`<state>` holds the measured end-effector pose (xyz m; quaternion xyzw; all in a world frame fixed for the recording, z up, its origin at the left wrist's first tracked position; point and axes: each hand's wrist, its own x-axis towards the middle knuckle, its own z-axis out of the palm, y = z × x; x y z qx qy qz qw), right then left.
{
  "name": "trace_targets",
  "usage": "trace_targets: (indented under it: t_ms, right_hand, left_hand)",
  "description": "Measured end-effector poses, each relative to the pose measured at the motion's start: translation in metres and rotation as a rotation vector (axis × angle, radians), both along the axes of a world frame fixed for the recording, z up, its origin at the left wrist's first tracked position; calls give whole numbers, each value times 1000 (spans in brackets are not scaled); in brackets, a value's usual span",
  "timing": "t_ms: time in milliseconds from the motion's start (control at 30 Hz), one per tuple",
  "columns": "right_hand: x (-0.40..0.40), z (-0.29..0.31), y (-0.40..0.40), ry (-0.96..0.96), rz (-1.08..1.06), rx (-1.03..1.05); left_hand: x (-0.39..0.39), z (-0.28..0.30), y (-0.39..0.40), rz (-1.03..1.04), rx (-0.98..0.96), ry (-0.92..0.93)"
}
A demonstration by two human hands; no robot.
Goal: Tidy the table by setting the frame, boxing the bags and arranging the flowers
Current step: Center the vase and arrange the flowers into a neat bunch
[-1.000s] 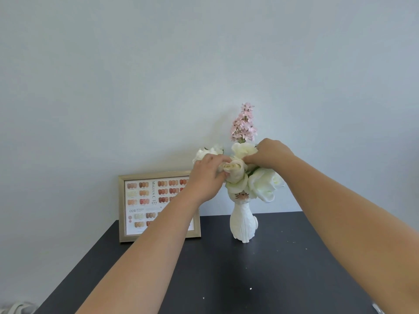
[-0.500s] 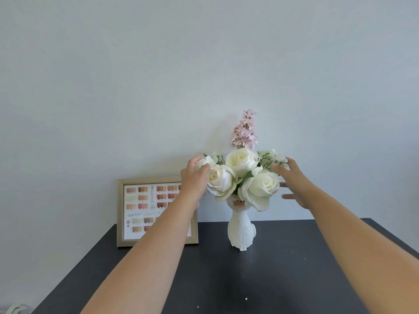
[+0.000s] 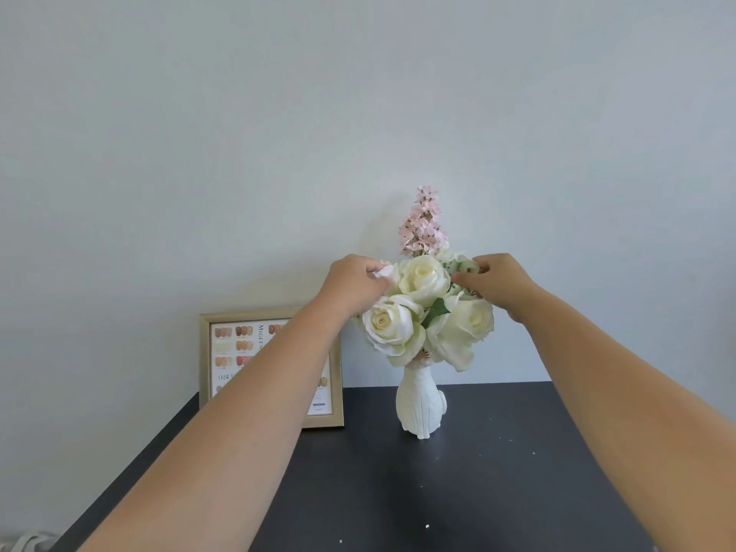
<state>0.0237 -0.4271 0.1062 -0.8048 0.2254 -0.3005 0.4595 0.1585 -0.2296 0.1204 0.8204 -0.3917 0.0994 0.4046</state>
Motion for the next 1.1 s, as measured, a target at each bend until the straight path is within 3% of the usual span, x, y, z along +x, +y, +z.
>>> trace_targets:
  t_ms: [300,400,467,667,800,1100]
  right_hand:
    - [5,-11,-9,57,-32,36]
    - [-1,-2,-8,166,-23,-14]
    - [-7,8,-10,205,-26,-18]
    - [5,41,-14,84,18,76]
    - [30,49,0,168,136,2]
    - [60,61,15,218,120,-172]
  left_hand:
    - [8,-9,-2,-11,90,-15]
    - [9,-6,5,-36,99,2]
    - [10,-4,13,-43,60,41]
    - [12,-8,27,-7,-107,131]
    - [4,-14,22,-122,-29,57]
    - [-20,-37,12,-299,119,-54]
